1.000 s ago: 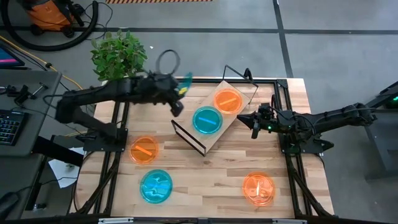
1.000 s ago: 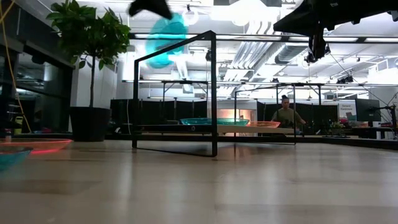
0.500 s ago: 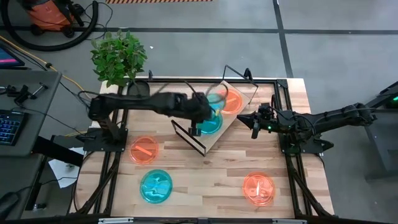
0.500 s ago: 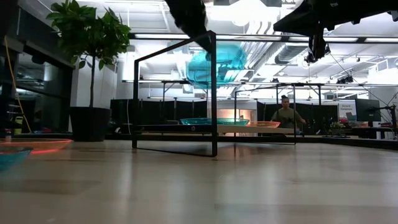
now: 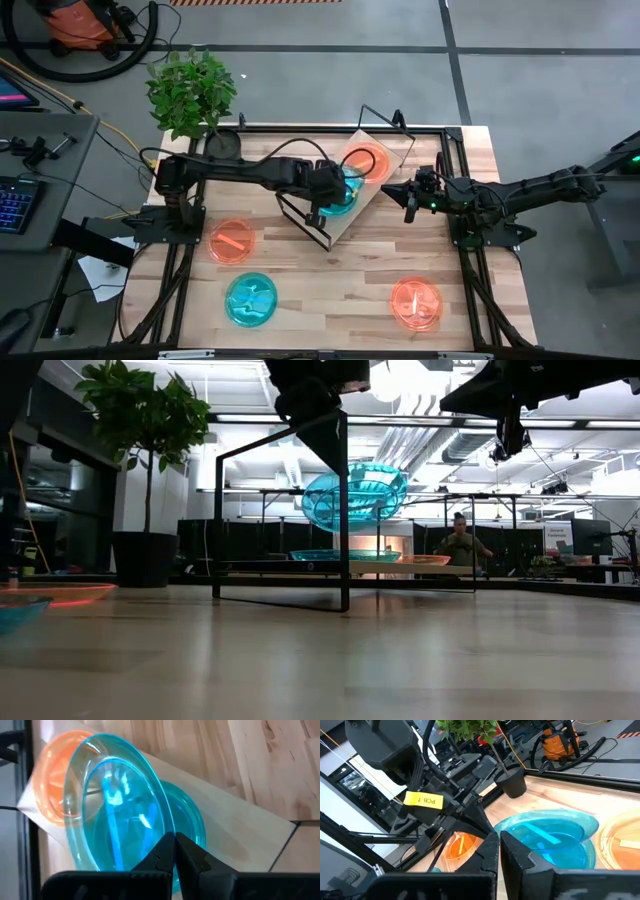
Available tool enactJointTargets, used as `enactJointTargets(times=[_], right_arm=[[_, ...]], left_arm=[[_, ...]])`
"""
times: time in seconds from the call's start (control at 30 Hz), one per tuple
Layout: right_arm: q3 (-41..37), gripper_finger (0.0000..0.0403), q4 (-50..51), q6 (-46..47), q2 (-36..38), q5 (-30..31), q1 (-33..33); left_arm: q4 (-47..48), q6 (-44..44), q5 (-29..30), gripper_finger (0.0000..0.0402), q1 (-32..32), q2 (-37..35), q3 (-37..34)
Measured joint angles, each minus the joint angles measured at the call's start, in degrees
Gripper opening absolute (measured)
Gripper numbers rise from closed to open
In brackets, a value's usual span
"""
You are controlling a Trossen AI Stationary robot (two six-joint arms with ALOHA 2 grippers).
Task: Place and stack plates onto a shelf
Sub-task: Stack the top blue plate on top of the blue plate on the shelf
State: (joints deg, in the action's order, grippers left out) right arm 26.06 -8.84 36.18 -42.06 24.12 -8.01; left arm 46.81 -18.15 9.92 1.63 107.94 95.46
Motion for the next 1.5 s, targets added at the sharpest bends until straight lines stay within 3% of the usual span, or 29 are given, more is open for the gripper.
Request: enactJointTargets(times=[0.27, 0.53, 1.03, 1.5], right_arm=[[0.0, 0.0, 0.0, 0.0, 0.0, 0.0, 0.0], [0.0, 0.0, 0.0, 0.0, 0.0, 0.0, 0.0], [0.0, 0.0, 0.0, 1.3, 0.0, 2.3, 0.0], [0.0, 0.0, 0.0, 1.3, 0.0, 2.3, 0.0]], left_arm=[[3.1, 2.8, -1.2, 0.0, -0.2, 0.3, 0.0], [4.0, 3.4, -7.4, 0.0, 0.2, 0.4, 0.0], [3.9, 3.1, -7.6, 0.0001, 0.2, 0.4, 0.0], [3.9, 4.6, -5.6, 0.0076, 1.9, 0.4, 0.0]])
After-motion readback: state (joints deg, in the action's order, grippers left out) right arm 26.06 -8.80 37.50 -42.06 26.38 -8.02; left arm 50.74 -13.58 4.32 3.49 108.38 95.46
